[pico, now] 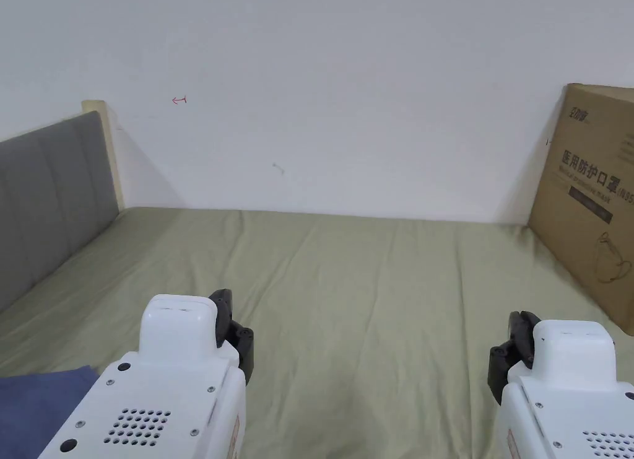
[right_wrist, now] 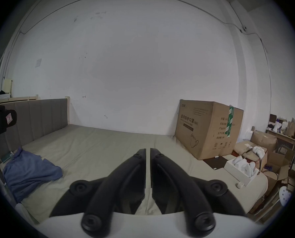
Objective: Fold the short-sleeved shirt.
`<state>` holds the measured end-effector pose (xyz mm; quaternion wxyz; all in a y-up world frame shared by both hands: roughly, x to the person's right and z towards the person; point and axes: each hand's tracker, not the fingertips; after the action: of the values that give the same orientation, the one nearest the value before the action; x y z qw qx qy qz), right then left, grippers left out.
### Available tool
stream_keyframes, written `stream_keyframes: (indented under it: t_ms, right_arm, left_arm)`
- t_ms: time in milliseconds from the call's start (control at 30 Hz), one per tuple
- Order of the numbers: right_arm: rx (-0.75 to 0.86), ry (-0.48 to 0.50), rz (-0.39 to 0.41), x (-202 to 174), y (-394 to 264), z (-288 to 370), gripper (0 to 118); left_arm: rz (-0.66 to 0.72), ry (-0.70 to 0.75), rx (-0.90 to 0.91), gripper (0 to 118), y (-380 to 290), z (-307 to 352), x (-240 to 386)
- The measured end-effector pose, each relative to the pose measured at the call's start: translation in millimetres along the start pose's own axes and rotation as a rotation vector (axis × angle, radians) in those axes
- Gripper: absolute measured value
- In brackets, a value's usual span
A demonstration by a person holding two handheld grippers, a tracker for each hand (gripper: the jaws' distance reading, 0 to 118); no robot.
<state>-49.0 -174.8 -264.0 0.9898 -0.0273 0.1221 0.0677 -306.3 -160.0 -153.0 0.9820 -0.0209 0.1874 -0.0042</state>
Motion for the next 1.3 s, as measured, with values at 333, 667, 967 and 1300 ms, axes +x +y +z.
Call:
stream_keyframes:
  t_ms: [333,667,967,1300]
  right_arm:
    - [-0.006,0.039,-0.037,-2,1,-2,0]
    - [-0.018,0.131,-0.01,-22,7,-8,0]
    - [-0.031,0.452,-0.02,-105,19,-22,0]
    - [-0.046,0.652,0.049,-174,14,-10,0]
  left_arm:
    - [0.035,-0.033,-0.027,0,3,-6,-3]
    - [0.06,0.007,-0.038,0,6,-1,-23]
    - [0.039,0.252,-0.047,0,11,37,-86]
    - [0.038,0.442,-0.119,0,5,66,-139]
